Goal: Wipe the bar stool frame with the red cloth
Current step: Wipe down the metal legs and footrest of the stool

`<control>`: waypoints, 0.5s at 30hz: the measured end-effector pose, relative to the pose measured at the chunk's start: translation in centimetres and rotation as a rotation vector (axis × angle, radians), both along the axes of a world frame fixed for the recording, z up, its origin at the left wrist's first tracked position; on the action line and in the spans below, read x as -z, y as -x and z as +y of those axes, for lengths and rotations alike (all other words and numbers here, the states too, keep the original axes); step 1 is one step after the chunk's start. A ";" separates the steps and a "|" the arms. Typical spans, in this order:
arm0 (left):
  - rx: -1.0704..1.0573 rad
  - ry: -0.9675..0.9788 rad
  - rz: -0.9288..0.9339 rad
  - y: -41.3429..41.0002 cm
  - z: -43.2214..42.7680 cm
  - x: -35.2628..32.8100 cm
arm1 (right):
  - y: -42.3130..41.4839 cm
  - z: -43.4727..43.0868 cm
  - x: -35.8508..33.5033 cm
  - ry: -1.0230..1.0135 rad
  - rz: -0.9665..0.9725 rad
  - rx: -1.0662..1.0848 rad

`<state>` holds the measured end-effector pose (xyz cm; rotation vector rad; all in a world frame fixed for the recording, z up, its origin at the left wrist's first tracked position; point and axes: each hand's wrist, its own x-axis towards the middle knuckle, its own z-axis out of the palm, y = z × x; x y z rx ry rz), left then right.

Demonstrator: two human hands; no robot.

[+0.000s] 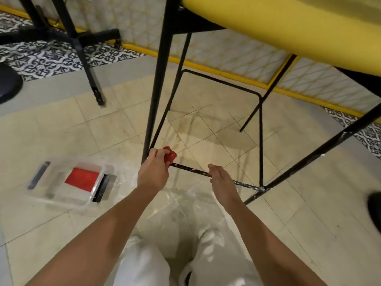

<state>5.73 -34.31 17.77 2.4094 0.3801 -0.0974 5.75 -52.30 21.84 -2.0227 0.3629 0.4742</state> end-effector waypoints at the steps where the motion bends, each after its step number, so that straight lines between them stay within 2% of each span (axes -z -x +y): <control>1: -0.009 -0.032 0.017 0.0 0.0 0.3 | 0.0 -0.2 0.1 0.004 0.010 -0.006; 7: -0.054 -0.089 0.124 -0.8 0.5 1.8 | -0.5 -0.7 1.1 -0.005 0.049 -0.084; 10: -0.071 -0.078 0.115 -0.9 0.0 2.4 | -1.0 -0.9 1.2 0.002 0.012 -0.135; 15: 0.082 -0.062 0.037 -0.8 -1.3 2.8 | -1.5 -1.2 2.2 0.024 -0.068 -0.159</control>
